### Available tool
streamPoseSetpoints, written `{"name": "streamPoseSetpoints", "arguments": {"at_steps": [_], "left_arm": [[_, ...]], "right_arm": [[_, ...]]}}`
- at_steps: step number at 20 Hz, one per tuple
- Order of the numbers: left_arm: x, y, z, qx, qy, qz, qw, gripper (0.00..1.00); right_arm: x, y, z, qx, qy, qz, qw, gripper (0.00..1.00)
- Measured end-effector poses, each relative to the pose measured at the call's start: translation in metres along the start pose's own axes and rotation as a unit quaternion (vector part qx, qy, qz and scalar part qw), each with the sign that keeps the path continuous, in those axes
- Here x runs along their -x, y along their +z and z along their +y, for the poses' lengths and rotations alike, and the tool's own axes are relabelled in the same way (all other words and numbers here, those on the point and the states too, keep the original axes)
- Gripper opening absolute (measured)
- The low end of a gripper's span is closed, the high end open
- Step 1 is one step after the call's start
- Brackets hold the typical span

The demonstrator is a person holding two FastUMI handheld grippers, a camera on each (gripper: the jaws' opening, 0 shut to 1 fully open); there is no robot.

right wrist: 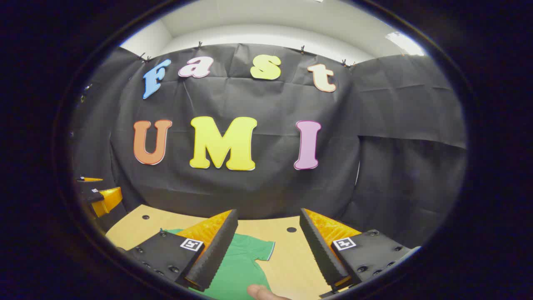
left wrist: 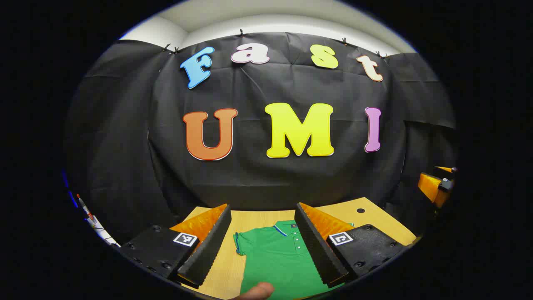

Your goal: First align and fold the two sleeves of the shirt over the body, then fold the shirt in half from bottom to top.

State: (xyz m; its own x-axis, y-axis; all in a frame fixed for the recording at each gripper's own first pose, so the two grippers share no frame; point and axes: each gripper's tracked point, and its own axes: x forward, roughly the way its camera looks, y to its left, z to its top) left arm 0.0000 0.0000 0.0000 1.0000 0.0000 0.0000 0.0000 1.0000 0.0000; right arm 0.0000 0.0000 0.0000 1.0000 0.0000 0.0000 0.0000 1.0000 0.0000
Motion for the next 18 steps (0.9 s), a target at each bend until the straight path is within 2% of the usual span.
{"name": "streamPoseSetpoints", "arguments": {"at_steps": [6,9,18], "left_arm": [[-0.002,0.022,-0.023,-0.016,-0.028,-0.036,0.999,0.99],[-0.007,0.021,-0.041,-0.012,-0.041,-0.033,0.999,0.98],[-0.021,0.015,-0.060,0.000,-0.028,-0.024,0.999,0.99]], "right_arm": [[-0.008,-0.002,0.021,0.021,0.012,0.006,1.000,0.96],[-0.015,-0.004,0.025,0.015,0.020,0.018,1.000,0.96],[-0.049,-0.015,0.014,0.002,0.040,0.038,0.998,0.94]]}}
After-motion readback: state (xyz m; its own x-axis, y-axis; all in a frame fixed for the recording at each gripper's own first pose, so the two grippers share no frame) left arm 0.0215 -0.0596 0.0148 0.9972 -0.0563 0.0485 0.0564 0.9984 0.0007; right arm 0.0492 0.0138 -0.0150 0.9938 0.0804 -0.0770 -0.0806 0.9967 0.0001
